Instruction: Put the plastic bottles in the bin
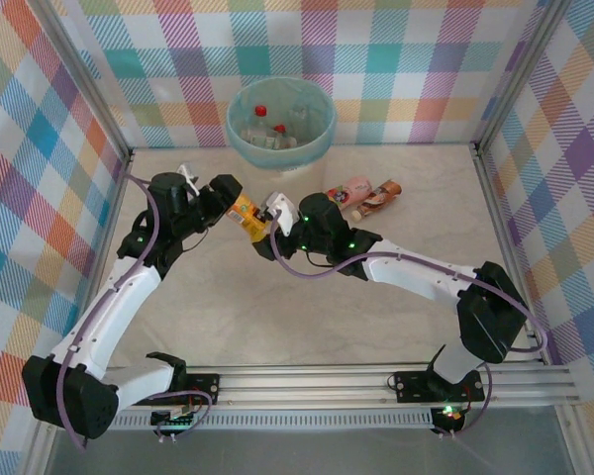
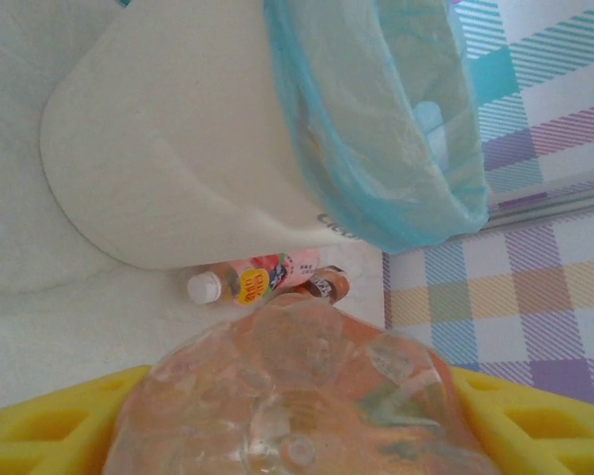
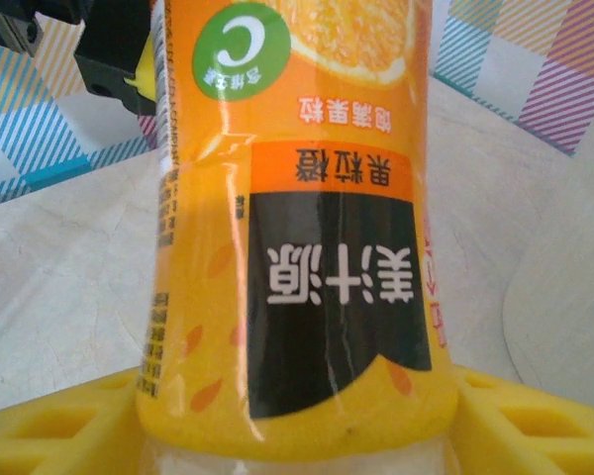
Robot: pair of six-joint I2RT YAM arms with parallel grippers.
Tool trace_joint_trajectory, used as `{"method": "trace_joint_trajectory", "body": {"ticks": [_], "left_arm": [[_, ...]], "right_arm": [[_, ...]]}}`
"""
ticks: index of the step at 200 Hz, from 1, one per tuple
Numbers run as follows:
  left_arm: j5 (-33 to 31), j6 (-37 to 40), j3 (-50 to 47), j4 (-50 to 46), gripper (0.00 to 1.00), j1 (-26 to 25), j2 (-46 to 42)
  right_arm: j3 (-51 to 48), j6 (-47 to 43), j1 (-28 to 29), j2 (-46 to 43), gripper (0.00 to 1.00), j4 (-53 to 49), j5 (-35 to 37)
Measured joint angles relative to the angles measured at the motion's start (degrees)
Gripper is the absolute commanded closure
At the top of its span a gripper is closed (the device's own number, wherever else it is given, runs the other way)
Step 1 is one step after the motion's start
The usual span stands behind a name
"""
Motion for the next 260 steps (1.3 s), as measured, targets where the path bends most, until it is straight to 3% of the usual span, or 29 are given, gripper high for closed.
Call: {"method": "trace_joint_trajectory", "body": {"ticks": [46,80,116,179,217,260], "left_arm": [[-6.0,5.2,11.5,-6.6,0.42,0.0,2.6],[-9.8,11.5,27.9,-7.8,0.41,-0.1,10.6],[-13.9,20.5,52.9,-9.9,0.4,-1.4,27.1],[-21.0,37.1,97.6,-19.5,0.4,-9.2,58.9],[-22.5,41.7,100.0,-23.1,0.4,-10.0,66.9],[-27.2,46.4,99.4,-24.9,0.37,-10.1,69.8]], "right_arm": [[2.8,-0.4,0.0,-2.5,0.0,-2.7,3.2],[4.3,-2.3,-0.4,-9.5,0.01,-4.3,8.6],[4.5,-4.7,-3.9,-15.8,0.0,-5.1,12.4],[7.9,-4.9,-13.6,-15.1,0.0,-12.2,11.9],[9.2,-5.3,-15.2,-14.5,0.0,-15.8,10.2],[9.2,-5.3,-17.3,-14.0,0.0,-16.9,8.6]]}}
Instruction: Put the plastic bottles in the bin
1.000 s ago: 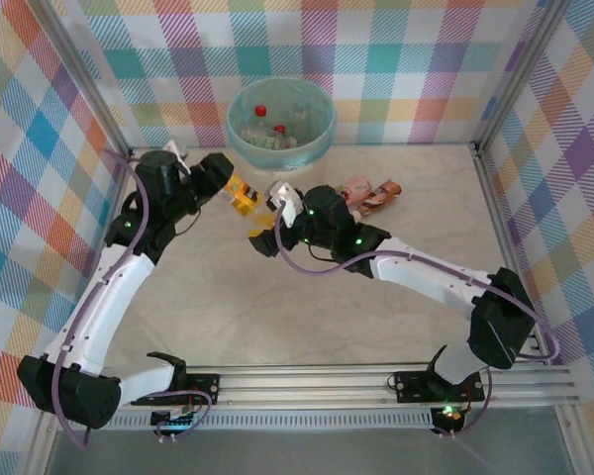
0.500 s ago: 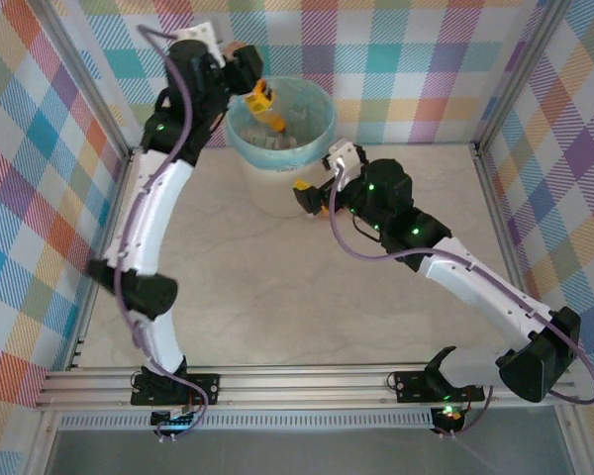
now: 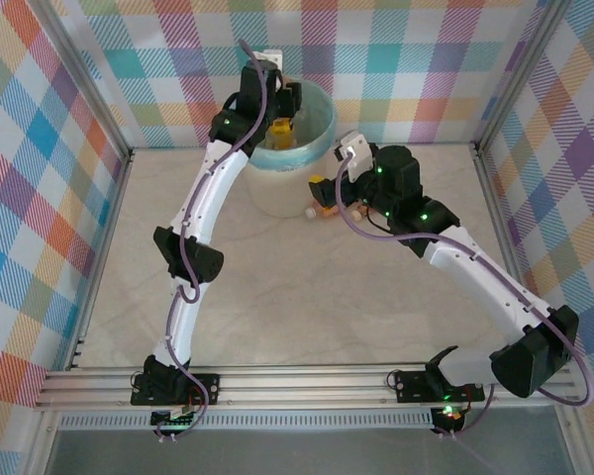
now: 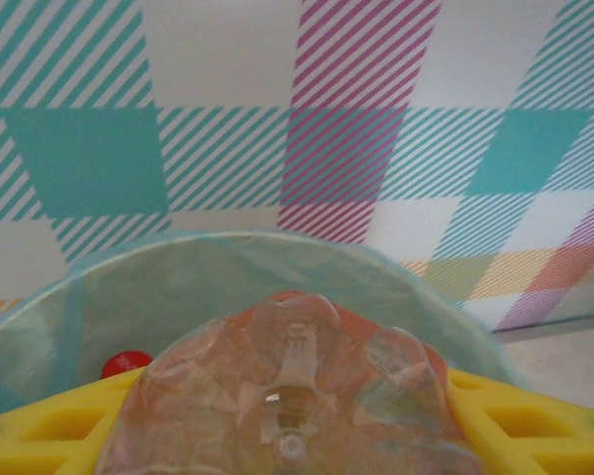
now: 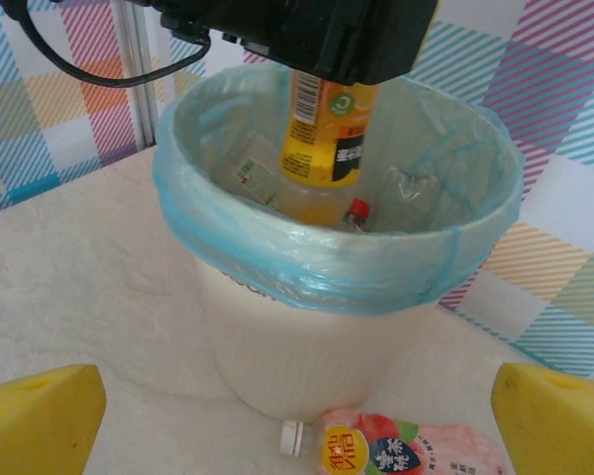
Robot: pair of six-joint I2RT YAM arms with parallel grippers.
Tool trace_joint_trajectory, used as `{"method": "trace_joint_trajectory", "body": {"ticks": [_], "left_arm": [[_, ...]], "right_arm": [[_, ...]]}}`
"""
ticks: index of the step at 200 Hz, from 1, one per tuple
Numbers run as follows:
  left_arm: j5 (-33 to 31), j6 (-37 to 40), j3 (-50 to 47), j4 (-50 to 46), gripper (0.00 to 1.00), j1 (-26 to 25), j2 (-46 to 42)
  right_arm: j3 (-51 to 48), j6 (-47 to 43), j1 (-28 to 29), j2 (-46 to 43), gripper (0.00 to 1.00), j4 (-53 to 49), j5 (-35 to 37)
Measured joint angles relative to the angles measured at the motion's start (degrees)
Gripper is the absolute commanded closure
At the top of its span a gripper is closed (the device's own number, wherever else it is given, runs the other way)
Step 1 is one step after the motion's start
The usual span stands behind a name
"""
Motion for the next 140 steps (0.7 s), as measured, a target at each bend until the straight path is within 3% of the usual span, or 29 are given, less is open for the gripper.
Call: {"method": "trace_joint_trajectory", "body": {"ticks": [51,107,124,140], "left_arm": [[-2.8,1.6,-1.9,-0.5,0.31,0.1,1.1],[-2.3,0.3,-2.4,-1.7,0.09,0.6,3.0],[-2.1,-0.1,-2.5,-1.7,0.1,0.7,3.0],[-2.0,-0.2,-2.5,-1.7,0.18,0.8,2.9]], "right_arm": [[0.0,0.2,-0.7,1.3,0.0,-0.2,-1.6],[0.0,0.9,-0.7,2.3,0.0,-0.2,-3.0],[0.0,1.1,-0.7,2.5,0.0,-0.2,-3.2],[0.0,1.5,-0.7,2.5,0.0,-0.4,-3.3]]}}
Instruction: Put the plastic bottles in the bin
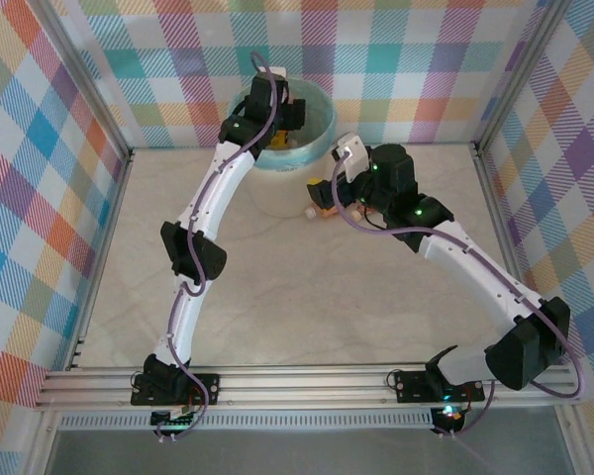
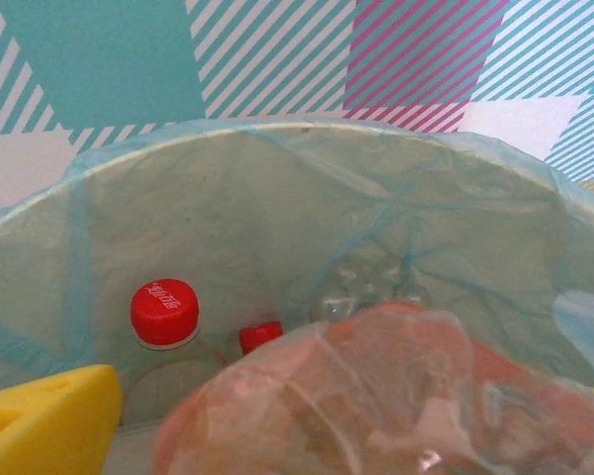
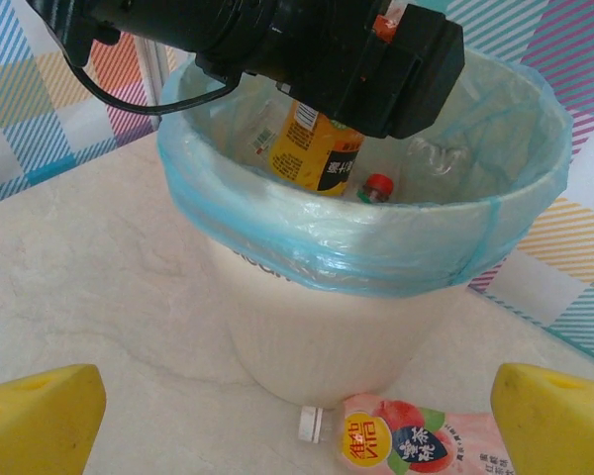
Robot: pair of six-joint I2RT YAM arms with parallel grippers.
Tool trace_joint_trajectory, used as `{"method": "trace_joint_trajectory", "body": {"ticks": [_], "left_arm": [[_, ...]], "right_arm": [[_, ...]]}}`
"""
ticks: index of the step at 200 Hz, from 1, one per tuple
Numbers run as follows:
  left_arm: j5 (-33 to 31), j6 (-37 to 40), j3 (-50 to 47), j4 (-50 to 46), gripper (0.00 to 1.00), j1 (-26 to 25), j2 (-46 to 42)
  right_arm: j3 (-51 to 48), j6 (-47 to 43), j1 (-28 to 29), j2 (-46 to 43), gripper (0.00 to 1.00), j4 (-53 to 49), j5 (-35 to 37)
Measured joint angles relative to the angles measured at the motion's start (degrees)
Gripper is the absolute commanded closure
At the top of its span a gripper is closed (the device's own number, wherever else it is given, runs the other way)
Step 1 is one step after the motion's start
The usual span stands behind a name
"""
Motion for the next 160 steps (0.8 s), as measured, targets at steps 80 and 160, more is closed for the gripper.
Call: {"method": "trace_joint_trajectory", "body": {"ticks": [80,160], "left_arm": [[4.5,-1.0,0.0,0.9,0.29,0.0,-4.2],[2.3,-3.0,0.0,-3.1,0.83,0.0,-5.5]], "right_arm": [[0.8,1.3,0.0,1.5,0.0,-0.3,-1.0],[1.3,1.7,0.0,2.3,0.0,-1.2,-1.7]]}}
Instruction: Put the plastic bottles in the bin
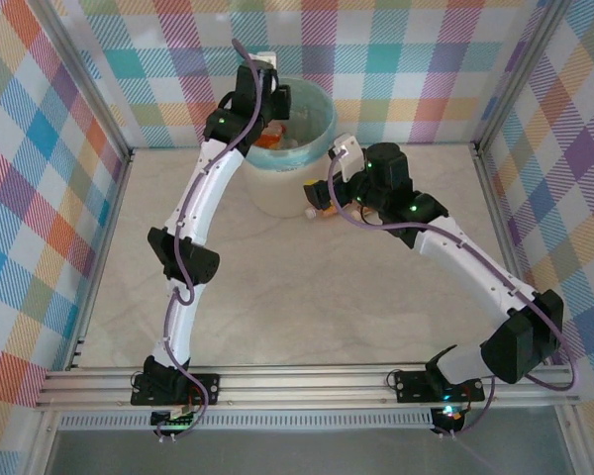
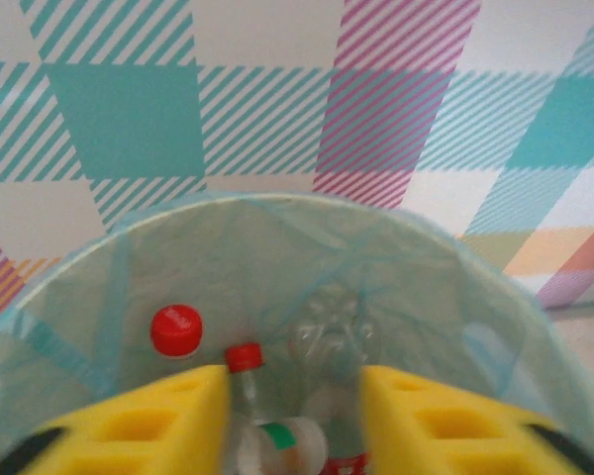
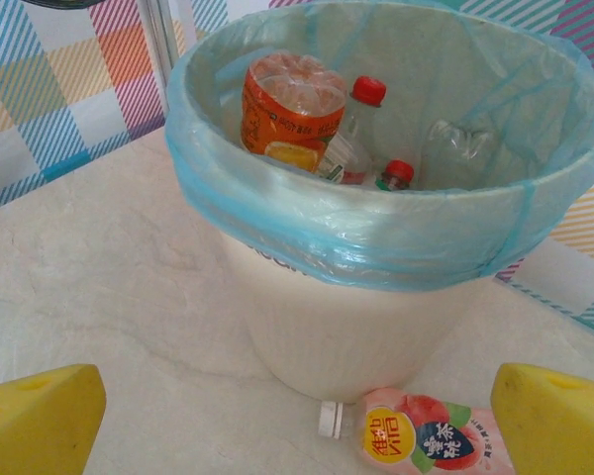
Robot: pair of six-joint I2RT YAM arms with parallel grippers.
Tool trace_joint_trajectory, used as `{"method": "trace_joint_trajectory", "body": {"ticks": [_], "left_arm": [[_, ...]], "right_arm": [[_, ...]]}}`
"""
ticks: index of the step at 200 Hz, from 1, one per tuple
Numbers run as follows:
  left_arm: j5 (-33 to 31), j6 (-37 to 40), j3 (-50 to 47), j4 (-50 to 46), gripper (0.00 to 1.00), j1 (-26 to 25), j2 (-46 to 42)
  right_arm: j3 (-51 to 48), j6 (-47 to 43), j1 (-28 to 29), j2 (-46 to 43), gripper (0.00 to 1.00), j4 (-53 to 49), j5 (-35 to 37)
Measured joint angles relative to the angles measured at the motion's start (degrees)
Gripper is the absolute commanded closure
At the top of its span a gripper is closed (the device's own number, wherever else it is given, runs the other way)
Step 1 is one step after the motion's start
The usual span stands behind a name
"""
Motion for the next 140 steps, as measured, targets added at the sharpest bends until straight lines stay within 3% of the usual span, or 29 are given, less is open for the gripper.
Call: {"method": "trace_joint_trajectory", "body": {"ticks": [21,93,125,133,140], "left_arm": [[0.1,-0.8,-1.1,-2.6,0.97,0.0,0.0],[0.1,-1.9,-7.8,-3.7,0.96,1.2,0.0],[0.7,-2.3,-7.8,-3.5,0.9,2.3,0.0],[1.1,-2.4,-7.7,-3.4,0.82,2.5,0.0],[1.6,-2.7,-7.3,-3.6,0.7,2.7,0.0]], "right_arm": [[0.5,0.4,0.0,0.7,0.0,-0.3,-0.3],[1.0,2.2,0.0,1.9,0.0,-0.7,-1.1],[3.7,2.6,0.0,3.1,0.0,-2.2,-1.0],[4.6,2.8,0.0,3.6,0.0,-2.9,-0.9],[5.6,3.0,0.0,4.2,0.0,-3.5,-0.5]]}}
